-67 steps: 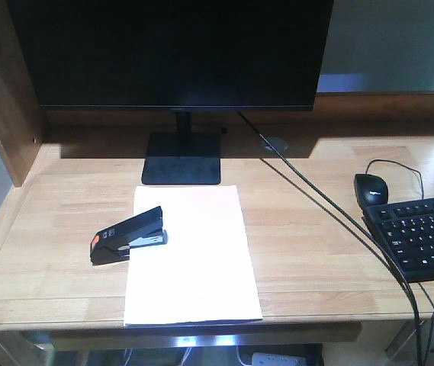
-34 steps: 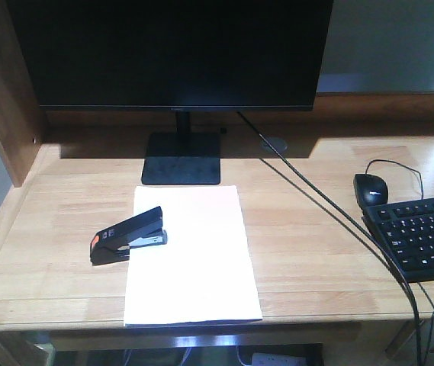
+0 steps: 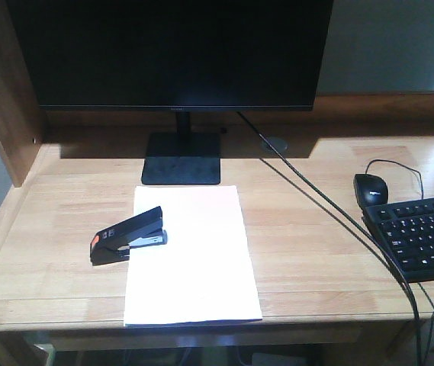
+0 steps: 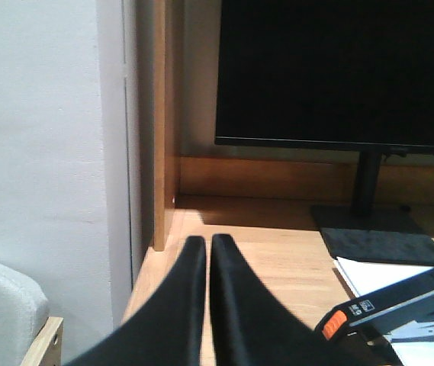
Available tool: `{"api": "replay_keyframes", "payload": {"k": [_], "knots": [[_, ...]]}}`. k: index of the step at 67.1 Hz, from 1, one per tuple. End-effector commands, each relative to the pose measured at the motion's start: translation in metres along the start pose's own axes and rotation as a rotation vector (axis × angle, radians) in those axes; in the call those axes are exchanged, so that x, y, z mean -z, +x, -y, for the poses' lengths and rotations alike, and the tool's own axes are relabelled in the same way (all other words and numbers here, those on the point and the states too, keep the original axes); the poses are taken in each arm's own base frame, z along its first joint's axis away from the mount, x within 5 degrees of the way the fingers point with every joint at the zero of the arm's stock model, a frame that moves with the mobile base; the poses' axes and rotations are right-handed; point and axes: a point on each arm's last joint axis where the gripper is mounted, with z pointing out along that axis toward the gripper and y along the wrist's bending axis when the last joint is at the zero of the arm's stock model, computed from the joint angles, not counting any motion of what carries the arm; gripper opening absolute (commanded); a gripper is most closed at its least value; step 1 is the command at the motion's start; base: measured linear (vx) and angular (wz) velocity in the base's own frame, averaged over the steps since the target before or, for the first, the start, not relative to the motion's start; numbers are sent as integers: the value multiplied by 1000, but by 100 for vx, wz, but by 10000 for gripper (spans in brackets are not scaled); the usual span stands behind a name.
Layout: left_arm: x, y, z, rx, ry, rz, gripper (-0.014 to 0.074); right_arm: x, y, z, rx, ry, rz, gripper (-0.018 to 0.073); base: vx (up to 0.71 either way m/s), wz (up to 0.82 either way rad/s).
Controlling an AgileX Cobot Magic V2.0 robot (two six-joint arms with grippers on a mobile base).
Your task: Grab stapler and paper to desk for stapling
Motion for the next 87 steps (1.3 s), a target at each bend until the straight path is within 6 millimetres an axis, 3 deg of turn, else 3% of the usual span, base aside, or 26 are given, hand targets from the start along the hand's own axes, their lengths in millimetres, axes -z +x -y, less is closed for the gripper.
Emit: {"api": "replay_keyframes", "payload": {"k": [1, 73, 87], "knots": [[0, 2, 1, -8, 18, 65, -6, -1, -8, 2, 60, 27, 17, -9, 0, 0], [0, 2, 1, -6, 16, 54, -6, -1, -8, 2, 54, 27, 17, -9, 0, 0], [0, 2, 1, -6, 16, 54, -6, 0, -8, 9, 3, 104, 13, -9, 0, 0]]}}
